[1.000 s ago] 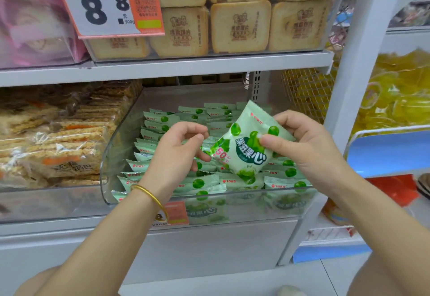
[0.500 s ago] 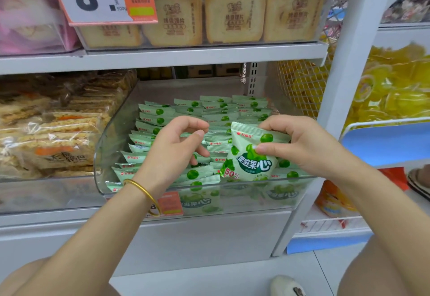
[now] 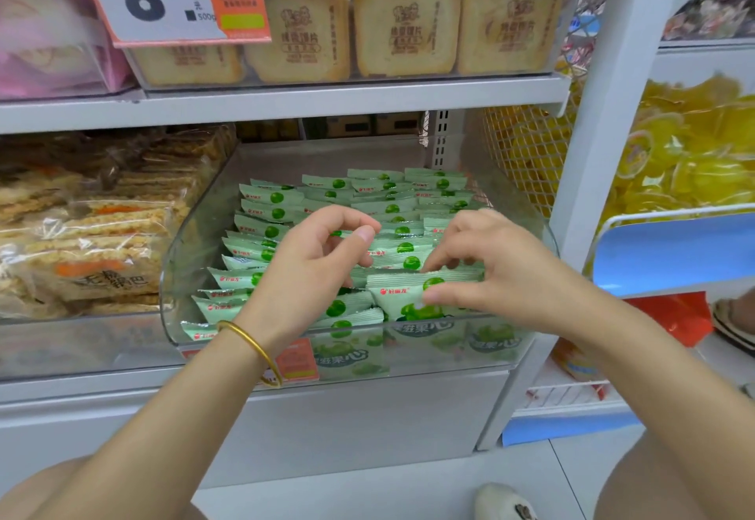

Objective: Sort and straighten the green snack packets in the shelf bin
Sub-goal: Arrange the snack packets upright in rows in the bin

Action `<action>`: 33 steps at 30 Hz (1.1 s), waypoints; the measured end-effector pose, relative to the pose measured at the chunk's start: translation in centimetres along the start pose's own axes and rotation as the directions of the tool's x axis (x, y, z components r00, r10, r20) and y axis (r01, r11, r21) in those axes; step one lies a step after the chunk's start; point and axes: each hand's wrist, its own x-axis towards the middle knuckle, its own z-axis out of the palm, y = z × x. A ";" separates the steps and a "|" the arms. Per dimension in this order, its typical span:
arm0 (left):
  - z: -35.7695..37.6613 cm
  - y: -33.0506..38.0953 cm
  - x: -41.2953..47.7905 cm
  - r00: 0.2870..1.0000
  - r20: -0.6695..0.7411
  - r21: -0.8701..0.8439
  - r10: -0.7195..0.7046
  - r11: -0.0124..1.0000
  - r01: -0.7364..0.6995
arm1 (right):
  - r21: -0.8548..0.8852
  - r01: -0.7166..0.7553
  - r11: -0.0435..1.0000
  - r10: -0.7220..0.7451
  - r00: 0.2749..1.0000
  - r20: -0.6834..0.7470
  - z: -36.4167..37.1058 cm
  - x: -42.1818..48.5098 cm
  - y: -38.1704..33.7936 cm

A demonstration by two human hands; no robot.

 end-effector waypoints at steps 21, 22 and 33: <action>-0.2 -1.2 0.6 0.983 0.154 0.373 0.097 0.916 -0.149 | 0.032 -0.043 0.999 0.036 0.982 0.188 -0.4 0.9 0.4; -0.3 -1.2 0.6 0.981 0.175 0.385 0.083 0.911 -0.146 | 0.069 -0.064 0.996 0.056 0.993 0.108 -0.6 1.2 0.4; -0.6 -1.7 0.7 0.947 0.320 0.499 0.013 0.848 -0.180 | -0.103 0.028 0.994 -0.011 0.986 0.164 1.5 2.4 -0.2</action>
